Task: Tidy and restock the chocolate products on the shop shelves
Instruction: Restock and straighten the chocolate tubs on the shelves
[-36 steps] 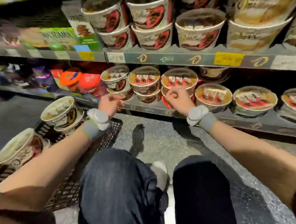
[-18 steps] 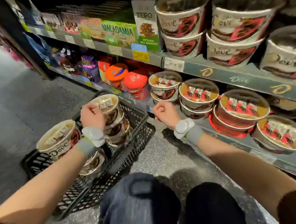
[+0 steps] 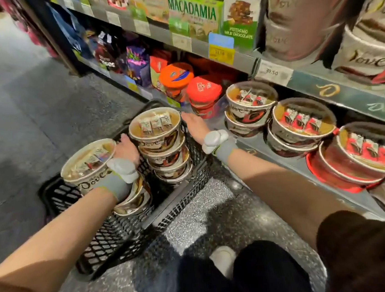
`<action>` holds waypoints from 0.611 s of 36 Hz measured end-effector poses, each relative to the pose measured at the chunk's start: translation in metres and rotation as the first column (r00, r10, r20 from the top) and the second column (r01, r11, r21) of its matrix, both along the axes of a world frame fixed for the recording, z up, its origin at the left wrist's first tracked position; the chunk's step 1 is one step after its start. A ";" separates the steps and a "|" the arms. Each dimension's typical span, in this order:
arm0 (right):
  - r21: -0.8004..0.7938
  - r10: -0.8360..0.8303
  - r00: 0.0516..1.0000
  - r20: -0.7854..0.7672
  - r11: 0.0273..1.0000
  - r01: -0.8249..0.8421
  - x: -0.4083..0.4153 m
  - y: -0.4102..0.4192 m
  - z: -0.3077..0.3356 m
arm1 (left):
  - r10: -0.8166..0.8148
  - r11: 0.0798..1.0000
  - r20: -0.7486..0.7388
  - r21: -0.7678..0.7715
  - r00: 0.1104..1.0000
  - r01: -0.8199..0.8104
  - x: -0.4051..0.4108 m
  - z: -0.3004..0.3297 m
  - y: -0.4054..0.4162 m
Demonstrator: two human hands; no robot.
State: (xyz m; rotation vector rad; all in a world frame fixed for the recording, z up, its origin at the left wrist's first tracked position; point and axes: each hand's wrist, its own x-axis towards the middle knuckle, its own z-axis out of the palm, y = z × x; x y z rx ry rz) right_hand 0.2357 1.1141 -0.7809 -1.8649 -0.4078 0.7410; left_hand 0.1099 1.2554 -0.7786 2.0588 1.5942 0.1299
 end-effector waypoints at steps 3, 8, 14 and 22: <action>0.002 0.070 0.998 0.003 0.998 -0.070 0.002 0.006 -0.005 | -0.011 0.997 0.149 -0.068 0.989 0.022 0.006 -0.012 0.011; 0.018 0.055 0.995 -0.081 0.998 -0.054 0.002 0.011 -0.006 | 0.146 0.946 0.381 -0.325 0.913 -0.016 0.020 -0.021 0.014; -0.035 0.053 0.998 -0.039 0.998 -0.055 -0.002 0.020 -0.010 | 0.169 0.921 0.576 -0.381 0.799 0.080 0.029 -0.037 0.025; 0.032 -0.001 1.000 0.030 0.999 0.000 -0.013 0.006 0.001 | 0.092 0.898 0.640 -0.385 0.763 0.215 0.027 -0.084 0.050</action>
